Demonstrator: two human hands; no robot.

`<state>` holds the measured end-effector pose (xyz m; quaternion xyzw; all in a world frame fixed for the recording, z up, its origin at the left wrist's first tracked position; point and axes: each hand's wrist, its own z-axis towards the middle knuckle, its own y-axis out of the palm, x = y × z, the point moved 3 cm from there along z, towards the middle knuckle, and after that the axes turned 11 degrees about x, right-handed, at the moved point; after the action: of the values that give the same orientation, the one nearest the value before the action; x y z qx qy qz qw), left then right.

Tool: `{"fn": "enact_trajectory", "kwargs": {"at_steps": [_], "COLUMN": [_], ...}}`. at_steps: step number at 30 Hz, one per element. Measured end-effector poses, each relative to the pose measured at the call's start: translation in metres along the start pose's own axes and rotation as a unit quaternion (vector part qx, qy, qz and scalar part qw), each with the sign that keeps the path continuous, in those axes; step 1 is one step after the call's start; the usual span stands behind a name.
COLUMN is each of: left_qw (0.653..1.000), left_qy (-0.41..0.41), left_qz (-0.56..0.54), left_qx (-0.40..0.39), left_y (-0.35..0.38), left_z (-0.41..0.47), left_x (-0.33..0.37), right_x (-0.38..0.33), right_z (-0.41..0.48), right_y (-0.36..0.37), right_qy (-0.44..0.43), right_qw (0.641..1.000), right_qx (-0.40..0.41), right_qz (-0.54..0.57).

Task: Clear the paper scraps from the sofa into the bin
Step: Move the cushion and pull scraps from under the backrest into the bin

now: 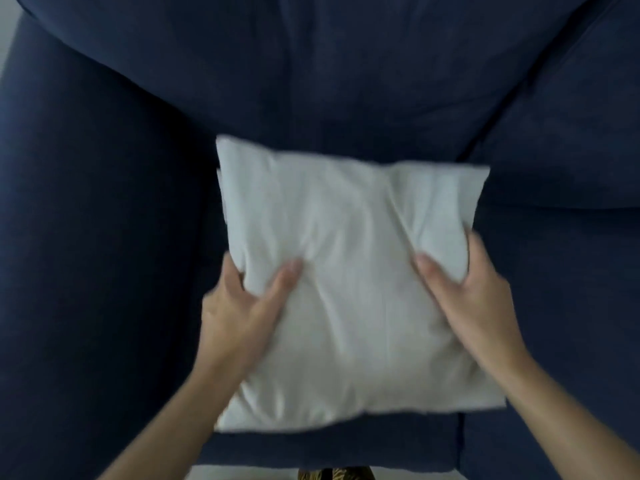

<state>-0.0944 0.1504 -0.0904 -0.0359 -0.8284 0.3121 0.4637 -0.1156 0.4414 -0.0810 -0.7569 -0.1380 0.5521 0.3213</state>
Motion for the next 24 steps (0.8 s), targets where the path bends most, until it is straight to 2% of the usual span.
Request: {"fn": "enact_trajectory", "kwargs": {"at_steps": [4, 9, 14, 16, 18, 21, 24], "left_qw": [0.996, 0.982, 0.964, 0.958, 0.956, 0.958, 0.944], "left_qy": [-0.078, -0.148, -0.191, -0.172, -0.122, -0.024, 0.070], "left_qz": [0.040, 0.109, 0.152, 0.192, 0.246, 0.287, 0.317], "left_qx": [-0.020, -0.046, -0.110, -0.122, -0.098, 0.001, 0.055], "left_y": [-0.002, 0.002, 0.004, 0.001, -0.003, -0.003, 0.020], "left_z": [-0.045, -0.056, -0.048, -0.036, -0.011, 0.050, 0.116], "left_x": [-0.059, -0.105, -0.121, -0.118, -0.108, -0.077, -0.036], "right_x": [0.037, 0.066, 0.088, 0.087, 0.076, 0.049, 0.022], "right_z": [-0.057, -0.074, -0.072, -0.062, -0.037, 0.015, 0.072], "right_y": [0.011, 0.028, 0.040, 0.038, 0.034, 0.047, 0.093], "right_qy": [0.071, 0.074, 0.148, 0.124, 0.074, 0.056, 0.077], "right_qw": [0.995, 0.986, 0.940, 0.923, 0.925, 0.959, 0.981], "right_qx": [-0.054, -0.088, -0.189, -0.184, -0.115, -0.022, -0.013], "right_qz": [-0.042, -0.119, -0.242, -0.313, -0.353, -0.277, -0.178]}}
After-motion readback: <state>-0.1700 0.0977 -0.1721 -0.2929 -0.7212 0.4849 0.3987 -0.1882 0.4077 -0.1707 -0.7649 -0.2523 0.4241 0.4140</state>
